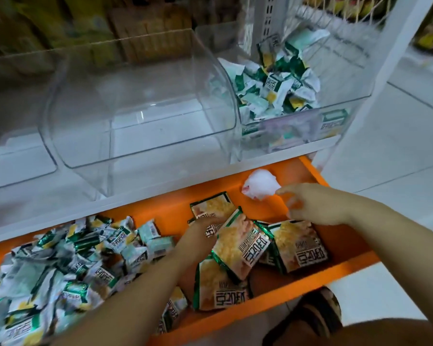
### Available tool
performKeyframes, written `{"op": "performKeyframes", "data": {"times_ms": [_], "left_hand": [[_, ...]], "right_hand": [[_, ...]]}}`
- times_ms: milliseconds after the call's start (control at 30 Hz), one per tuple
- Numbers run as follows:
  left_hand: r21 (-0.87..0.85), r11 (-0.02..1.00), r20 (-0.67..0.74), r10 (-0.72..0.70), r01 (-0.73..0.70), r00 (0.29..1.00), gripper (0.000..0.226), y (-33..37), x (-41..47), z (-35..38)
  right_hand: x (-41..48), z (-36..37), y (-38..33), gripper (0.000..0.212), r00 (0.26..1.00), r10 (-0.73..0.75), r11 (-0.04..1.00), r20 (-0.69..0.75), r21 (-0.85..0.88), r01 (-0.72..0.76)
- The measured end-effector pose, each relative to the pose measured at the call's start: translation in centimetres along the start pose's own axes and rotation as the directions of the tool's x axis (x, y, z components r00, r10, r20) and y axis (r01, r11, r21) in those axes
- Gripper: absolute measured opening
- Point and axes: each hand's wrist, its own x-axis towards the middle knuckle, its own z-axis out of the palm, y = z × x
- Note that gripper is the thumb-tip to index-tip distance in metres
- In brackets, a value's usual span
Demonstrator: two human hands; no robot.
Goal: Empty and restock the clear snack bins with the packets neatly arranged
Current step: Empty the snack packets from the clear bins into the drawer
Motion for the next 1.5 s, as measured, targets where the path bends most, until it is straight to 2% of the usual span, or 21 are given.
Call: {"op": "performKeyframes", "data": {"times_ms": [33, 100, 167, 200, 300, 367, 433, 500, 633, 700, 800, 933, 1100, 1200, 1367, 1433, 1500], "left_hand": [[0.026, 0.999, 0.007, 0.042, -0.042, 0.999, 0.04, 0.3, -0.1, -0.1], [0.065, 0.987, -0.015, 0.145, -0.144, 0.989, 0.036, 1.7, -0.7, -1.0], [0.097, 0.957, -0.077, 0.279, -0.272, 0.957, 0.029, 4.1, -1.7, -2.6], [0.106, 0.93, -0.123, 0.364, -0.352, 0.923, 0.027, 5.6, -2.3, -3.7], [0.118, 0.823, -0.288, 0.564, -0.555, 0.774, 0.022, 10.0, -3.8, -7.3], [0.178, 0.779, -0.417, 0.613, -0.601, 0.671, 0.023, 12.2, -3.9, -9.6], [0.3, 0.764, -0.514, 0.634, -0.571, 0.578, 0.026, 13.7, -3.0, -11.4], [0.355, 0.793, -0.541, 0.606, -0.495, 0.583, 0.03, 14.7, -1.6, -12.9], [0.32, 0.878, -0.444, 0.47, -0.355, 0.763, 0.035, 15.9, 1.5, -14.2], [0.248, 0.926, -0.43, 0.37, -0.286, 0.824, 0.038, 16.4, 3.0, -15.0], [0.147, 0.957, -0.435, 0.288, -0.248, 0.853, 0.031, 17.2, 5.3, -17.0], [0.057, 0.938, -0.473, 0.327, -0.342, 0.818, 0.01, 16.8, 6.9, -17.5], [-0.008, 0.899, -0.503, 0.375, -0.438, 0.778, 0.008, 15.6, 7.5, -17.1], [-0.041, 0.883, -0.502, 0.386, -0.468, 0.774, 0.007, 15.1, 7.7, -16.9], [-0.097, 0.863, -0.511, 0.384, -0.495, 0.769, 0.007, 14.7, 8.0, -16.5], [-0.114, 0.86, -0.513, 0.377, -0.496, 0.771, 0.007, 14.7, 8.0, -16.5], [-0.122, 0.857, -0.52, 0.375, -0.501, 0.768, 0.006, 14.7, 8.0, -16.5]], "right_hand": [[-3.5, -2.5, -3.3, 0.04, 0.999, -0.047, 0.998, -0.011, 0.037, 0.047], [-4.5, -3.3, -4.6, 0.049, 0.998, -0.051, 0.998, -0.036, 0.035, 0.052], [-5.4, -4.7, -5.0, 0.041, 0.987, -0.07, 0.994, -0.146, 0.074, 0.082], [-5.7, -5.2, -5.0, 0.035, 0.977, -0.062, 0.99, -0.206, 0.11, 0.086], [-8.0, -7.1, -5.6, 0.023, 0.904, -0.121, 0.954, -0.411, 0.204, 0.22], [-8.6, -7.8, -6.0, 0.023, 0.825, -0.111, 0.921, -0.553, 0.255, 0.295], [-8.8, -8.2, -6.3, 0.025, 0.745, -0.077, 0.884, -0.663, 0.3, 0.359], [-8.5, -8.9, -6.5, 0.025, 0.662, -0.065, 0.867, -0.747, 0.286, 0.407], [-7.2, -10.8, -6.8, 0.017, 0.59, -0.027, 0.86, -0.807, 0.282, 0.425], [-6.1, -11.8, -6.7, 0.018, 0.594, -0.029, 0.889, -0.804, 0.251, 0.383], [-3.9, -14.4, -5.8, 0.029, 0.622, -0.052, 0.935, -0.781, 0.181, 0.305], [0.1, -19.4, -4.7, 0.054, 0.688, -0.02, 0.97, -0.726, 0.152, 0.188], [5.7, -22.5, -4.4, 0.077, 0.734, -0.053, 0.997, -0.678, 0.007, 0.079], [8.4, -22.8, -4.5, 0.094, 0.812, -0.029, 0.999, -0.583, 0.006, 0.04], [9.2, -22.0, -4.7, 0.102, 0.935, -0.011, 0.975, -0.355, 0.205, 0.089], [8.7, -21.7, -4.6, 0.102, 0.959, -0.045, 0.976, -0.279, 0.191, 0.102], [8.5, -21.4, -4.5, 0.11, 0.976, -0.046, 0.986, -0.212, 0.147, 0.078]]}}
